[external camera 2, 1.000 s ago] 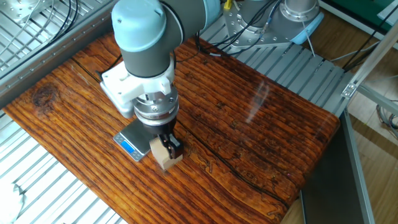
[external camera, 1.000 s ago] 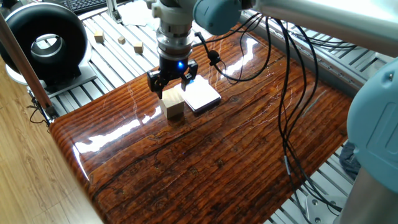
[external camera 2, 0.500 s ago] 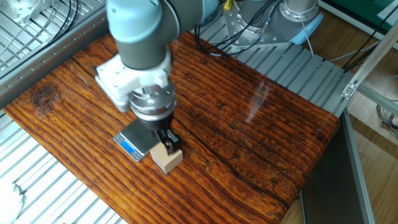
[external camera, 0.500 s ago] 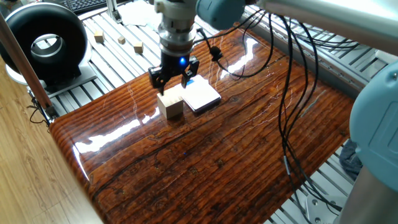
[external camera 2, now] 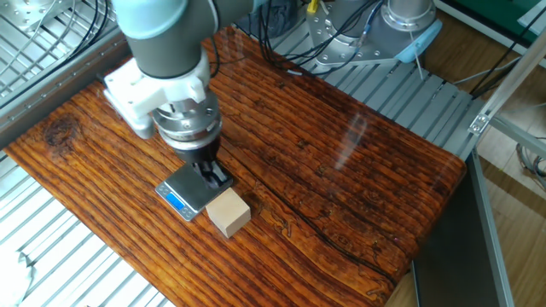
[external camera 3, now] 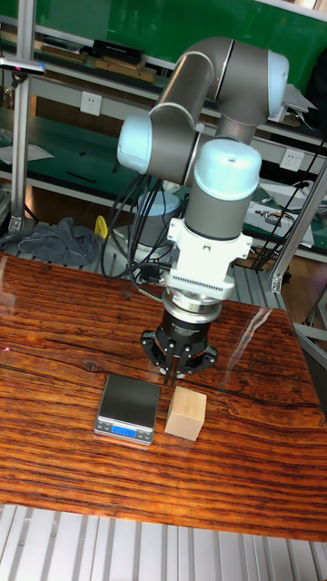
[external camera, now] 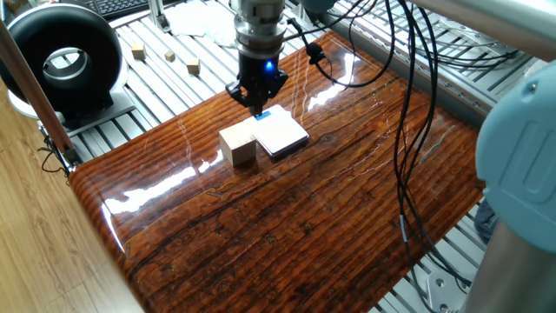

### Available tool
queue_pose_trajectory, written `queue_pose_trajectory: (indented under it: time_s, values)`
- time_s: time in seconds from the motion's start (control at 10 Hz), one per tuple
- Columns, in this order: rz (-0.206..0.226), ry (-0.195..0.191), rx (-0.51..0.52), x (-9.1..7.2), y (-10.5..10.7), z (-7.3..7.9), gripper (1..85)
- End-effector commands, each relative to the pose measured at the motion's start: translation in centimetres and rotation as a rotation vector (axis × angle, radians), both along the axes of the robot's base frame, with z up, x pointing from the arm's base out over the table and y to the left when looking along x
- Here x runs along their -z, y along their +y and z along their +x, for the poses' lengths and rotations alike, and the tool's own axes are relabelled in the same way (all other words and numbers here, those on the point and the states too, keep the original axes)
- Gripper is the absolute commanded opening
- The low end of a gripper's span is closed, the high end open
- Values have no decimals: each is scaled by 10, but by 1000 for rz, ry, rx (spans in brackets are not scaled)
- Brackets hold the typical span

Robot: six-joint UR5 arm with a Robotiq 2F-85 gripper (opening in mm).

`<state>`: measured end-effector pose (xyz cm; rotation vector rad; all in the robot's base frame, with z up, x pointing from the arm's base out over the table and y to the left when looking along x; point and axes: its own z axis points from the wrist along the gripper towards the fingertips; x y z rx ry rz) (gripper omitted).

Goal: Remove the object from the scale

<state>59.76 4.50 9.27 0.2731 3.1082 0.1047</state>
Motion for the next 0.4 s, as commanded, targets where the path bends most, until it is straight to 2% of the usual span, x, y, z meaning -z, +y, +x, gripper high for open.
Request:
queue_pose_trajectory:
  time_s: [0.0, 0.1, 0.3]
  values:
    - [11, -23, -85, 1, -4, 10, 10]
    - [37, -18, -111, 0, 4, 9, 10]
    - [34, 1, -130, 6, 5, 9, 10]
